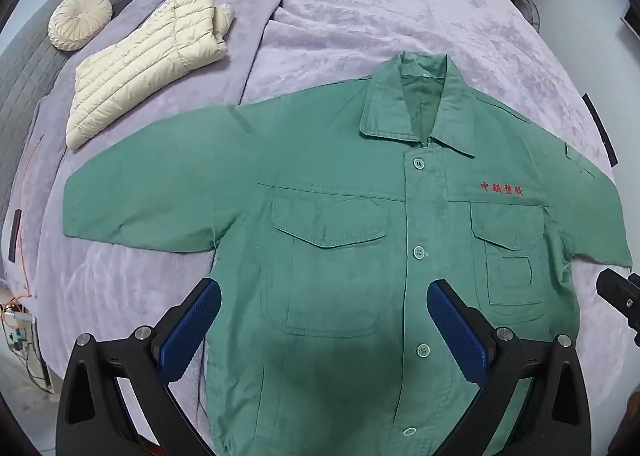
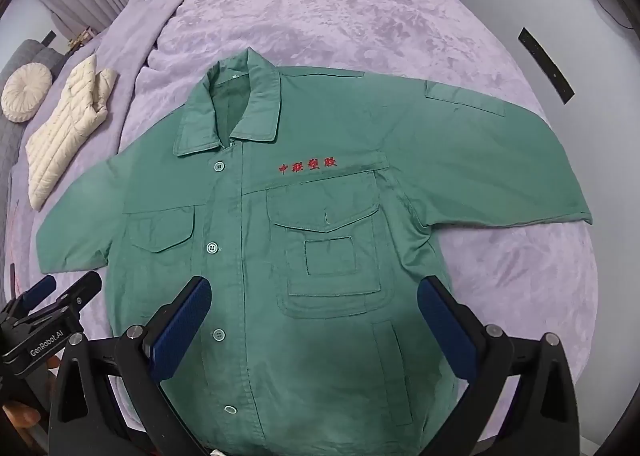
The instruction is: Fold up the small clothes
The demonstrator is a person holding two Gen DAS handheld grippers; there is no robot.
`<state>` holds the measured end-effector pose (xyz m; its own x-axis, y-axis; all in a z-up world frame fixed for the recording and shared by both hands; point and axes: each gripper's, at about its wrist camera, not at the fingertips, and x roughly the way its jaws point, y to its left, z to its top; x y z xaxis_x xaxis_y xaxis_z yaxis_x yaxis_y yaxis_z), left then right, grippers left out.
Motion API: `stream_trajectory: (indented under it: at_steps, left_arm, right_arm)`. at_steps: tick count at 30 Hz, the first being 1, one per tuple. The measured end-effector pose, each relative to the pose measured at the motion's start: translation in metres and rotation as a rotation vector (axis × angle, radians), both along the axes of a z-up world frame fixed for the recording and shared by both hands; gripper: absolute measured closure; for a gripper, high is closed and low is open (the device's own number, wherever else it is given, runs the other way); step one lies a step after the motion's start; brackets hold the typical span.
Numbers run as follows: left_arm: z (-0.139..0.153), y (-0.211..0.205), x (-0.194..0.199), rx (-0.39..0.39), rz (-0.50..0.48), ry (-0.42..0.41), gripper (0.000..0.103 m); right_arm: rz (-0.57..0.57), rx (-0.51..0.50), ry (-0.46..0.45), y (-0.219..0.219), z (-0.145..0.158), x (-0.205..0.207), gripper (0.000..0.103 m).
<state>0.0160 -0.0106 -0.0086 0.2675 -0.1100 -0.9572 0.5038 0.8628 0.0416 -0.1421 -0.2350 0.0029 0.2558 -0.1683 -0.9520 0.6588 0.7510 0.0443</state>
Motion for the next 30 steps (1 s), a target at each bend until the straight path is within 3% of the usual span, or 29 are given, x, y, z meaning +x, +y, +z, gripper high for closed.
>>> stream_trajectory:
  at_steps: [30]
  left_arm:
    - [-0.002, 0.009, -0.002, -0.005, 0.048, 0.013, 0.0]
  right_arm:
    - [0.038, -0.016, 0.02, 0.012, 0.002, 0.013, 0.0]
